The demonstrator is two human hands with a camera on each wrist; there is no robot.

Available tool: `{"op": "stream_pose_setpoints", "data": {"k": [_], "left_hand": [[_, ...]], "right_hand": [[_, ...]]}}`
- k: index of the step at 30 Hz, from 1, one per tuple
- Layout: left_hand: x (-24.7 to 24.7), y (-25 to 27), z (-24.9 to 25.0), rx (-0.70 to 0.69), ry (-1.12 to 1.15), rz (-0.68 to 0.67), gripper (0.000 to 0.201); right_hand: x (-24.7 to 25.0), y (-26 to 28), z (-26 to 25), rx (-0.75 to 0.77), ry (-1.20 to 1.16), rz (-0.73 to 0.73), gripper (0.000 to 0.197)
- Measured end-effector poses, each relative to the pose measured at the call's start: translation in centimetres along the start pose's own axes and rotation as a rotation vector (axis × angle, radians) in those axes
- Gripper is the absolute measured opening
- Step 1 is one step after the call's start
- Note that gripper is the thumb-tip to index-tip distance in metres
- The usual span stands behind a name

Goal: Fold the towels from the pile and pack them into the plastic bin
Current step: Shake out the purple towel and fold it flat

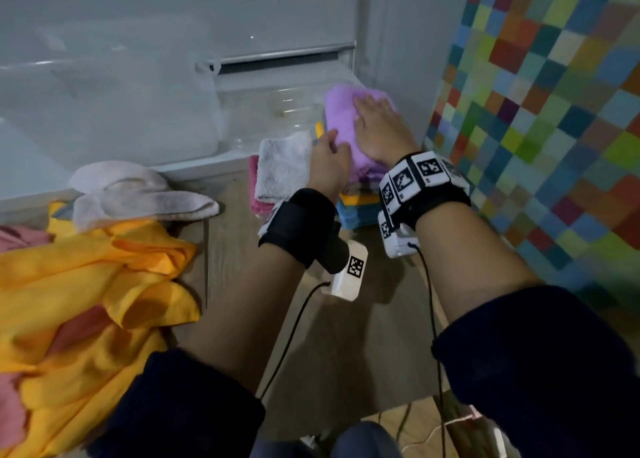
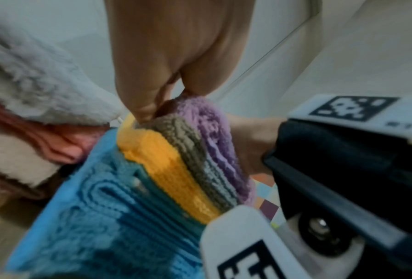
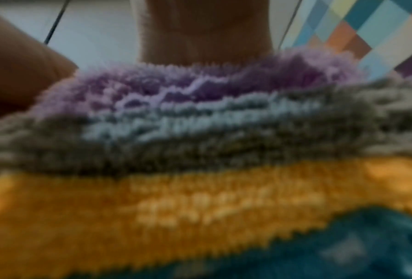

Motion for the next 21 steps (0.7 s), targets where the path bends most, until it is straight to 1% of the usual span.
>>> {"op": "stream_pose_setpoints", "data": {"k": [3,5,6,8,9,10,11,12,13,15,17,19,20,21], "left_hand": [[0.5,0.1,-1.1,0.052,0.092,-0.014,0.046],[0.8,0.2,-1.0,0.066,0.116,-0.016,0.045],[1.0,0.6,-0.5,0.056,0.113,-0.034,0.04],[1.6,1.4,0.5,0.023,0.07,-0.047,0.019],[2.0,1.8,0.6,0.023,0.051,-0.054,0.016],[2.6,2.2,0.7,0.02,0.024,-0.058,0.02],[3.4,2.4,0.6,0.005,-0.001,-0.05,0.029],[4.5,2.9,0.7,-0.014,-0.057,-0.044,0.033],[5.8,3.4,0.7,-0.035,-0.122,-0.034,0.032],[9.0,4.3,0.3,-0.072,-0.263,0.006,0.029],[12.8,5.4,0.0,-0.103,-0.382,0.058,0.026],[16.3,6.5,-0.2,-0.152,-0.585,0.108,0.025],[17.9,7.1,-0.3,-0.167,-0.708,0.13,0.024],[19.4,7.5,-0.6,-0.173,-0.845,0.159,0.023]], "right_hand": [[-1.2,-0.5,-0.3,0.023,0.067,-0.032,0.049],[-1.3,-0.6,-0.5,0.028,0.073,-0.038,0.049],[-1.3,-0.6,-0.4,0.028,0.06,-0.033,0.048],[-1.0,-0.6,0.1,0.028,0.035,-0.019,0.048],[-1.0,-0.6,0.4,0.027,0.035,-0.023,0.048],[-0.9,-0.5,0.4,0.028,0.037,-0.027,0.049],[-0.7,-0.4,0.2,0.027,0.028,-0.026,0.05],[-0.4,-0.2,-0.1,0.036,0.008,-0.01,0.052],[0.0,0.0,-0.3,0.032,-0.039,0.016,0.053],[1.2,0.8,-0.6,0.015,-0.172,0.112,0.046],[2.8,1.7,-0.8,0.004,-0.218,0.233,0.039],[4.7,3.0,-1.8,-0.022,-0.135,0.357,0.046],[5.6,3.8,-2.8,-0.026,-0.073,0.411,0.047],[6.4,4.6,-4.0,-0.017,-0.037,0.47,0.043]]}}
Point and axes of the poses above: each hand's wrist, its own y-axis away from the middle knuckle, its own x-axis out of the back of the hand, z = x × y, the point moved 6 cm from there along -y, towards the middle knuckle, and after that the axes turned 6 degrees about -y, right-handed, at the moved point
